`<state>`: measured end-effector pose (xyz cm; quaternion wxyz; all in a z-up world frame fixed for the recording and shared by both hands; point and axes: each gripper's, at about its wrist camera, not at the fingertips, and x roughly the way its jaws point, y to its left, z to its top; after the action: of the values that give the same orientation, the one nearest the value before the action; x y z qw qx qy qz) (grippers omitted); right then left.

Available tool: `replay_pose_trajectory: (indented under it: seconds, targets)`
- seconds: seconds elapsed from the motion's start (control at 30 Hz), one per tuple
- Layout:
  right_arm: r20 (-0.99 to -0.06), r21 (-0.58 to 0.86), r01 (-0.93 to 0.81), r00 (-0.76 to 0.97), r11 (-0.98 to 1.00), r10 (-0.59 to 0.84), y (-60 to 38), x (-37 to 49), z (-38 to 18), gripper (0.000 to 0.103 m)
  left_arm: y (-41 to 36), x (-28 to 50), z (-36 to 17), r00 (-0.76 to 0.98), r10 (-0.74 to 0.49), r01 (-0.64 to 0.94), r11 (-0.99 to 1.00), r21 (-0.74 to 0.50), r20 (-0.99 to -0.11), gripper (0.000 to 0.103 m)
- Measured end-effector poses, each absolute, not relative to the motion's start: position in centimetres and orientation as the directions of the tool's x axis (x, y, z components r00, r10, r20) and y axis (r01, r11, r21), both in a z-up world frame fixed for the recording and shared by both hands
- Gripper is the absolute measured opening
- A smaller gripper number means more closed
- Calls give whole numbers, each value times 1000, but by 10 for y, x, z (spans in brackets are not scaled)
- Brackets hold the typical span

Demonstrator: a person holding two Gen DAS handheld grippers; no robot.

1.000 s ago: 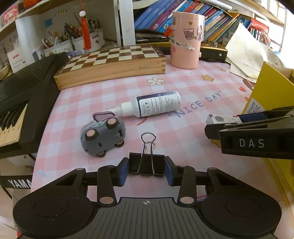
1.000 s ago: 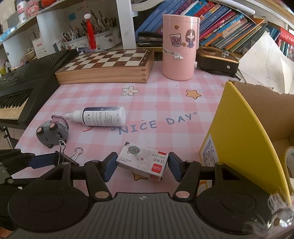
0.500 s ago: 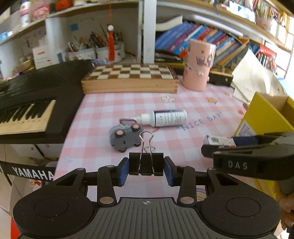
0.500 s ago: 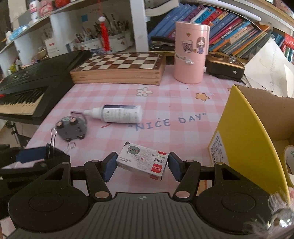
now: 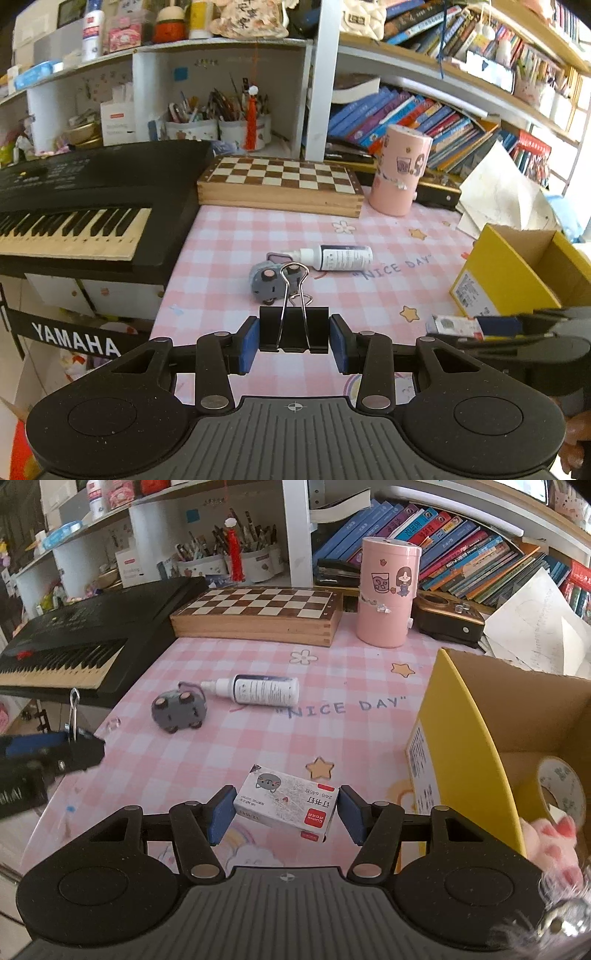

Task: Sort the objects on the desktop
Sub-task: 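Lift and carry the white box and binder clip toward the yellow box with both tools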

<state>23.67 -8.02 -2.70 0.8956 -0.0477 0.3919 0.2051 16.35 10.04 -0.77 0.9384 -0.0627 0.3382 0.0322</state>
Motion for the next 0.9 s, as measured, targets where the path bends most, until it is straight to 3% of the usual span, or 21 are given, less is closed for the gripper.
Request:
replay_pose_trajectory:
  seconds: [0.9]
  targets:
    - [-727,116,-340,611,933,313,-95,93,-11,58,98,38,1,755,-112,-2,985,-174,-646,39]
